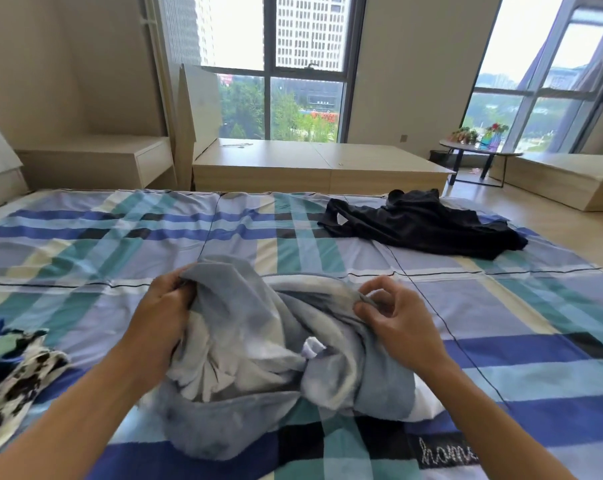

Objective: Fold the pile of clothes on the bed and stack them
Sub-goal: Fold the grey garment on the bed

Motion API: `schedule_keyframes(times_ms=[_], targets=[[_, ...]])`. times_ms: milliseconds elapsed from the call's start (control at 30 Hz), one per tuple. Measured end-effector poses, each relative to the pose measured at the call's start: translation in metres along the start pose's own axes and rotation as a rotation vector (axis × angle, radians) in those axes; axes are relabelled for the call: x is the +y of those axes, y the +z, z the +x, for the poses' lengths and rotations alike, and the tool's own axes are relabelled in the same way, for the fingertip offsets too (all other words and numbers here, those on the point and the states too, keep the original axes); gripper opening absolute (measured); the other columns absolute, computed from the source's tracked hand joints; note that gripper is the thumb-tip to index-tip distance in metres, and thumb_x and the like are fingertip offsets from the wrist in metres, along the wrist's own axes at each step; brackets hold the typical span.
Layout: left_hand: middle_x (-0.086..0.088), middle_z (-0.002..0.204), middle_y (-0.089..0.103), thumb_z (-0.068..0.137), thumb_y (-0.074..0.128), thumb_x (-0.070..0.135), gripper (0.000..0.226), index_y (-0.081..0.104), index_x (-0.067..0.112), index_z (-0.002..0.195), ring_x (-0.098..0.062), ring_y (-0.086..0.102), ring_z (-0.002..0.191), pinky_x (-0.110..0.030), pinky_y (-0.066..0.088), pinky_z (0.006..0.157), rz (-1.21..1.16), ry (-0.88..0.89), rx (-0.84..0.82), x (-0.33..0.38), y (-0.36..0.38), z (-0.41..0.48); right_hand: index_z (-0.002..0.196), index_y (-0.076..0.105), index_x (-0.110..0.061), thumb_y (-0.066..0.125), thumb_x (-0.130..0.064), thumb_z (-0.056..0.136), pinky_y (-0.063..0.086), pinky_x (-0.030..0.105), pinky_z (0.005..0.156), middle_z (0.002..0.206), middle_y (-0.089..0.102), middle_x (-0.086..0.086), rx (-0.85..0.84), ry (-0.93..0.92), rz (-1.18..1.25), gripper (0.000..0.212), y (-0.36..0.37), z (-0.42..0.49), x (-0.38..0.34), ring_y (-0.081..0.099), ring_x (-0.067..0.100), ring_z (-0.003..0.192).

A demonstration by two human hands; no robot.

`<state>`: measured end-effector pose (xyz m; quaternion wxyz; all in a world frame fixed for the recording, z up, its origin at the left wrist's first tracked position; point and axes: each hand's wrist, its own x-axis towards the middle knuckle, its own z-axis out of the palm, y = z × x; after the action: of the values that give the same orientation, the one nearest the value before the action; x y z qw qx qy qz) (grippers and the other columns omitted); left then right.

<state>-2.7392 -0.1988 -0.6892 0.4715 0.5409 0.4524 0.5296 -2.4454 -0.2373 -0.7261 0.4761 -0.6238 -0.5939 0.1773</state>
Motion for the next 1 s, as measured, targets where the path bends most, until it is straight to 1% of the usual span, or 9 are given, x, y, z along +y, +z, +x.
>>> schedule_keyframes(times_ms=[100,200,300,467,600,667,767,867,1000], targets=[[-0.011,0.082,0.067,0.101,0.033,0.0,0.036,0.067,0.01,0.092,-0.011,0.067,0.06,-0.023,0.056,0.053,-0.161,-0.112,0.065,0.005,0.0,-0.001,0.103,0.061,-0.028,0.075,-0.021,0.087,0.052,0.027,0.079,0.089,0.071,-0.012,0.102,-0.054,0.014,0.022,0.008,-0.006,-0.001,0.067,0.0,0.085],[-0.006,0.074,0.065,0.103,0.037,0.012,0.03,0.064,0.012,0.089,-0.011,0.066,0.055,-0.019,0.053,0.047,-0.3,-0.227,0.077,0.008,0.002,-0.006,0.128,0.055,-0.035,0.075,-0.051,0.077,0.048,0.024,0.097,0.12,0.065,-0.015,-0.339,-0.094,0.125,0.057,0.02,-0.019,-0.009,0.061,0.002,0.114],[-0.004,0.065,0.065,0.103,0.041,0.021,0.029,0.063,0.013,0.085,-0.015,0.066,0.052,-0.022,0.053,0.044,-0.389,-0.309,0.024,0.009,0.002,-0.009,0.146,0.036,-0.042,0.077,-0.059,0.07,0.035,0.005,0.092,0.137,0.048,-0.025,-0.599,-0.153,-0.251,0.088,0.039,-0.031,-0.004,0.047,-0.01,0.116],[-0.001,0.066,0.068,0.104,0.039,0.026,0.032,0.063,0.017,0.086,-0.013,0.066,0.059,-0.02,0.054,0.047,-0.382,-0.265,0.019,0.014,-0.006,-0.007,0.085,0.06,-0.021,0.066,-0.012,0.08,0.04,0.03,0.06,0.07,0.058,-0.006,-0.348,-0.137,-0.044,0.012,0.043,-0.016,0.002,0.048,0.0,0.064],[0.004,0.078,0.07,0.103,0.038,0.013,0.033,0.065,0.024,0.087,-0.014,0.069,0.076,-0.022,0.055,0.056,-0.154,-0.108,0.314,0.018,-0.026,0.012,0.089,0.071,-0.015,0.058,0.004,0.093,0.043,0.019,0.052,0.066,0.066,-0.002,-0.108,0.021,0.348,0.023,-0.001,0.004,-0.018,0.056,0.009,0.059],[0.002,0.092,0.065,0.103,0.034,0.012,0.035,0.063,0.026,0.088,-0.019,0.064,0.089,-0.027,0.051,0.065,-0.075,-0.102,0.408,0.017,-0.036,0.02,0.082,0.074,-0.018,0.055,0.001,0.095,0.05,0.018,0.055,0.069,0.07,-0.001,-0.045,0.115,0.506,0.029,-0.022,0.01,-0.015,0.062,0.01,0.06],[0.008,0.09,0.059,0.106,0.032,0.014,0.031,0.06,0.026,0.099,-0.007,0.056,0.08,-0.024,0.045,0.065,-0.02,-0.101,0.428,0.014,-0.039,0.024,0.082,0.073,-0.015,0.059,-0.02,0.096,0.056,0.026,0.061,0.072,0.071,0.006,-0.005,0.28,0.682,0.02,-0.043,0.015,-0.003,0.065,0.017,0.062],[0.009,0.089,0.059,0.107,0.033,0.017,0.027,0.059,0.024,0.103,-0.005,0.056,0.08,-0.023,0.045,0.065,-0.005,-0.113,0.429,0.012,-0.036,0.024,0.107,0.073,-0.007,0.067,-0.035,0.091,0.055,0.041,0.083,0.096,0.073,0.015,0.128,0.393,0.603,0.034,-0.058,0.025,0.022,0.066,0.025,0.081],[0.004,0.089,0.062,0.108,0.036,0.02,0.033,0.06,0.025,0.086,-0.01,0.06,0.08,-0.024,0.047,0.064,-0.047,-0.148,0.377,0.009,-0.034,0.021,0.098,0.069,-0.014,0.062,-0.027,0.099,0.054,0.025,0.064,0.074,0.073,-0.001,0.237,0.383,0.291,0.015,-0.055,0.027,0.045,0.061,0.02,0.077]])
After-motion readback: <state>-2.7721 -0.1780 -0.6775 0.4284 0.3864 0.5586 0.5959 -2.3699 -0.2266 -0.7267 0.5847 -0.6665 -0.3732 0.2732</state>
